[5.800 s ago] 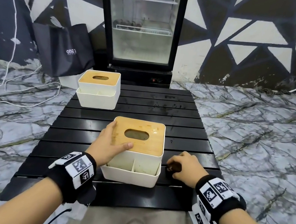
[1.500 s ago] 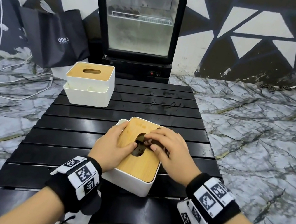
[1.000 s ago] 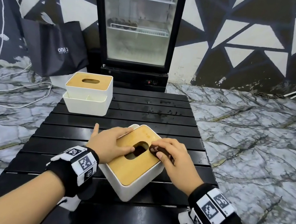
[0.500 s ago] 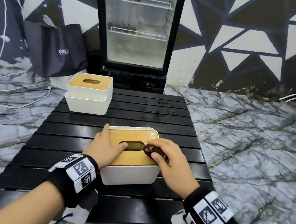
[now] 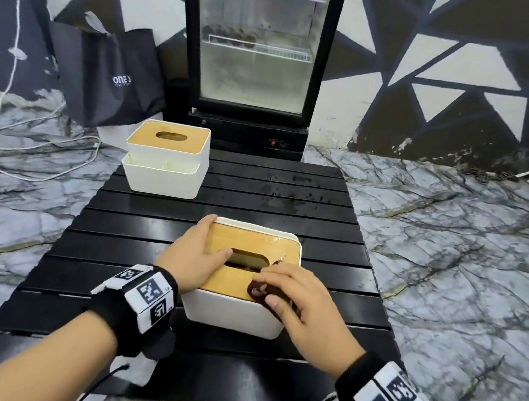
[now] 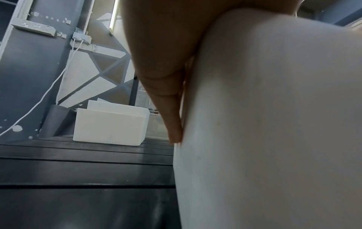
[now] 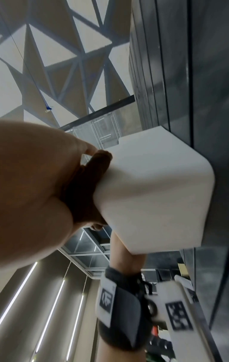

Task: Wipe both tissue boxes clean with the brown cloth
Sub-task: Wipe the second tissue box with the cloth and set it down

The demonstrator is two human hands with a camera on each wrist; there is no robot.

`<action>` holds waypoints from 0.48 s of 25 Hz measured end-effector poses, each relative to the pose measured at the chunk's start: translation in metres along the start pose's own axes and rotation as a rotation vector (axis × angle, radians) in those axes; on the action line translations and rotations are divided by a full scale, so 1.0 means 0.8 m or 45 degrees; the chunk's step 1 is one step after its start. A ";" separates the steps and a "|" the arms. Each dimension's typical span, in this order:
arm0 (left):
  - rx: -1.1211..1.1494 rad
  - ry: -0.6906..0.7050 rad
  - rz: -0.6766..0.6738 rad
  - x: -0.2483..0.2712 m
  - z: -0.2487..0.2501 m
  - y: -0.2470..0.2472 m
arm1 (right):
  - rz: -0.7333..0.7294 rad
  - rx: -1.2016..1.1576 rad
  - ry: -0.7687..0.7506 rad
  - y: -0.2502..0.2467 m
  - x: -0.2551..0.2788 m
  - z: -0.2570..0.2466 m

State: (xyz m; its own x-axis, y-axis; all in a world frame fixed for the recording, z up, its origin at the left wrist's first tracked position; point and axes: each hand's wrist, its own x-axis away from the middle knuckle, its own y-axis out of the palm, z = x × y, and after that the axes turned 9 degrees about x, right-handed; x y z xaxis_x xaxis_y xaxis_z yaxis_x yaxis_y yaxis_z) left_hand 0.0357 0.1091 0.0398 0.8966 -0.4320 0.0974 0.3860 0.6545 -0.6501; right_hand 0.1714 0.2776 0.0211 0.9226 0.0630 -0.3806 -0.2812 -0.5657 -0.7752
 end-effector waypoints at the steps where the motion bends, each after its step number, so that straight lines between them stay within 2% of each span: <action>1: -0.005 0.002 0.005 0.000 0.000 0.000 | 0.000 -0.025 0.011 -0.002 -0.007 0.006; 7: 0.019 -0.001 0.022 0.002 0.003 0.003 | 0.000 -0.010 0.143 -0.008 -0.052 0.041; 12: 0.024 -0.006 0.035 0.004 0.004 0.005 | 0.005 -0.065 0.094 -0.002 -0.019 0.018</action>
State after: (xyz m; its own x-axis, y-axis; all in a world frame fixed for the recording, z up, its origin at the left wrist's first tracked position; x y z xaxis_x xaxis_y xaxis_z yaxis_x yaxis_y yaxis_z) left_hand 0.0408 0.1128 0.0400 0.9080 -0.4106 0.0835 0.3653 0.6778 -0.6381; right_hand 0.1543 0.2892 0.0207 0.9391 0.0007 -0.3438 -0.2727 -0.6073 -0.7462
